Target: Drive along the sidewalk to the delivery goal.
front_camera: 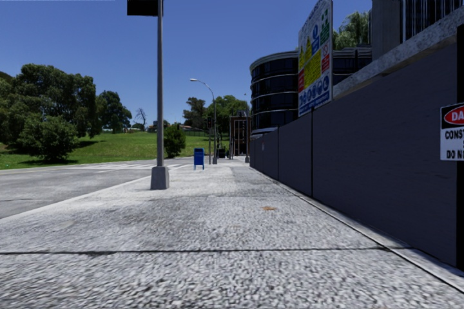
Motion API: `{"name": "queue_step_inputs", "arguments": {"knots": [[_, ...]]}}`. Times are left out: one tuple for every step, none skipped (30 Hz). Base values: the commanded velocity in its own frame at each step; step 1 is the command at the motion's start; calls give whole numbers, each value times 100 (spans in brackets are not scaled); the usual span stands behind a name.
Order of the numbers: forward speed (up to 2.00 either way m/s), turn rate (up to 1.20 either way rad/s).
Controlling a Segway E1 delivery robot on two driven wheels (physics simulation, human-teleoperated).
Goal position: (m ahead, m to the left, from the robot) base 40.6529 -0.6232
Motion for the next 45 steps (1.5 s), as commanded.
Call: {"name": "queue_step_inputs", "arguments": {"knots": [[200,0],[200,0],[200,0],[200,0],[200,0],[200,0],[200,0],[200,0],[200,0],[200,0],[200,0],[200,0],[200,0],[200,0],[200,0],[200,0],[200,0],[200,0],[200,0],[200,0],[200,0],[200,0],[200,0],[200,0],[200,0],[200,0],[200,0],[200,0],[200,0],[200,0],[200,0],[200,0],[200,0],[200,0],[200,0],[200,0],[200,0],[200,0],[200,0],[200,0],[200,0],[200,0],[200,0],[200,0],[200,0]]}}
